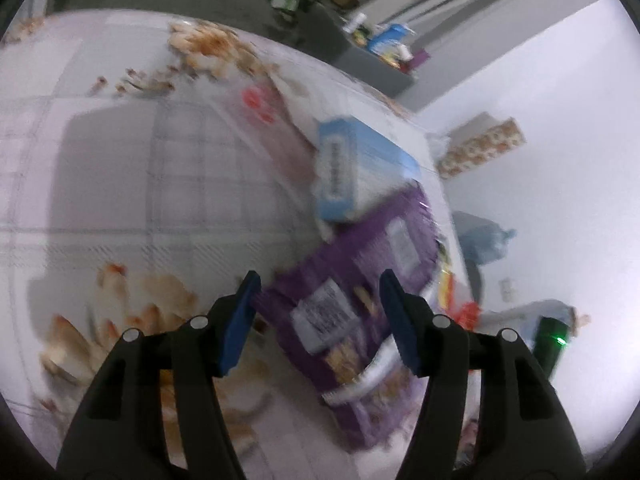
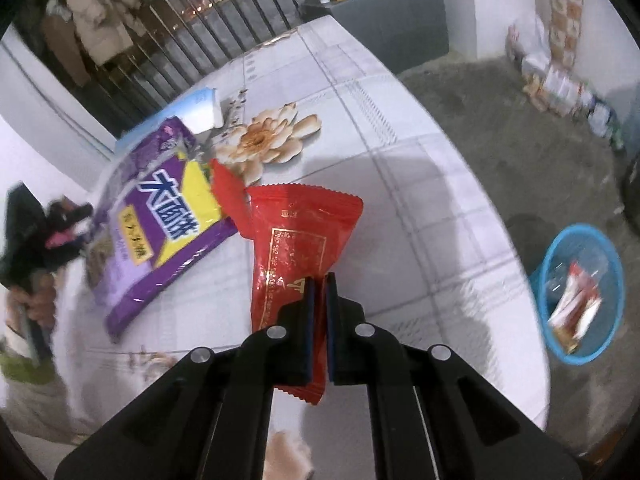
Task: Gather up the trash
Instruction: 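Grasp the red candy wrapper with the right tool while the left tool grasps the purple snack bag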
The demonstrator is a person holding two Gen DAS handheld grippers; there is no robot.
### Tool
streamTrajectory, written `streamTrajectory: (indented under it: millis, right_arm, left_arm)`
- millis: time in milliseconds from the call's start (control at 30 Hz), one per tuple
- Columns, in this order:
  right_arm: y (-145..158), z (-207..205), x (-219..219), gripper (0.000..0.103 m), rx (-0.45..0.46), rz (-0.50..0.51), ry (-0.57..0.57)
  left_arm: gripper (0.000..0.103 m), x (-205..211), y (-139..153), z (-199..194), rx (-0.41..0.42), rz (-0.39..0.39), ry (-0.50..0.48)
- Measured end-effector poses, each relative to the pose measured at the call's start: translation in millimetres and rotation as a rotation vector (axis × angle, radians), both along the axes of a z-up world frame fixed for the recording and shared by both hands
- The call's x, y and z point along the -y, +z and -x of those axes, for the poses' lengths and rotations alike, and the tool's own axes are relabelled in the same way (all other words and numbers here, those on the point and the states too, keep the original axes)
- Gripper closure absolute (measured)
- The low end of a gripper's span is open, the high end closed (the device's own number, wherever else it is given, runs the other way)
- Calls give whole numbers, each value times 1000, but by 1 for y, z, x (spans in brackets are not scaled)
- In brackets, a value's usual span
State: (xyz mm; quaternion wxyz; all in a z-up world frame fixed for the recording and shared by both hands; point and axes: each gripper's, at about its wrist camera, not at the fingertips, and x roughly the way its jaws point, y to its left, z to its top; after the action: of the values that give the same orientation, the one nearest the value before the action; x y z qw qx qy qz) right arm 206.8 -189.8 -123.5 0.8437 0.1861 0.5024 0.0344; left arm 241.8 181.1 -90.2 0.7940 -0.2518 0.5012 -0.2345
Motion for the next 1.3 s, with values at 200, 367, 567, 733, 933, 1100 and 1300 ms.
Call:
streamTrajectory:
  millis: [200, 367, 567, 733, 933, 1100, 1300]
  right_arm:
    - [-9, 9, 3, 98, 2, -179, -25]
    - [-12, 10, 4, 98, 7, -227, -31]
    - [-11, 11, 3, 98, 12, -222, -31]
    - [-12, 12, 3, 99, 19, -225, -32]
    - [-13, 13, 6, 99, 26, -237, -39]
    - [-13, 20, 12, 99, 53, -308, -57]
    - [2, 36, 35, 99, 146, -394, -111]
  left_arm:
    - [47, 18, 3, 32, 12, 107, -131]
    - [47, 39, 12, 57, 33, 246, -234]
    - [47, 69, 19, 73, 91, 285, -308]
    - [59, 94, 11, 73, 74, 227, -300]
    - [91, 115, 14, 67, 119, 128, -296]
    - [99, 122, 41, 71, 202, 114, -322]
    - [100, 143, 81, 76, 308, 109, -398]
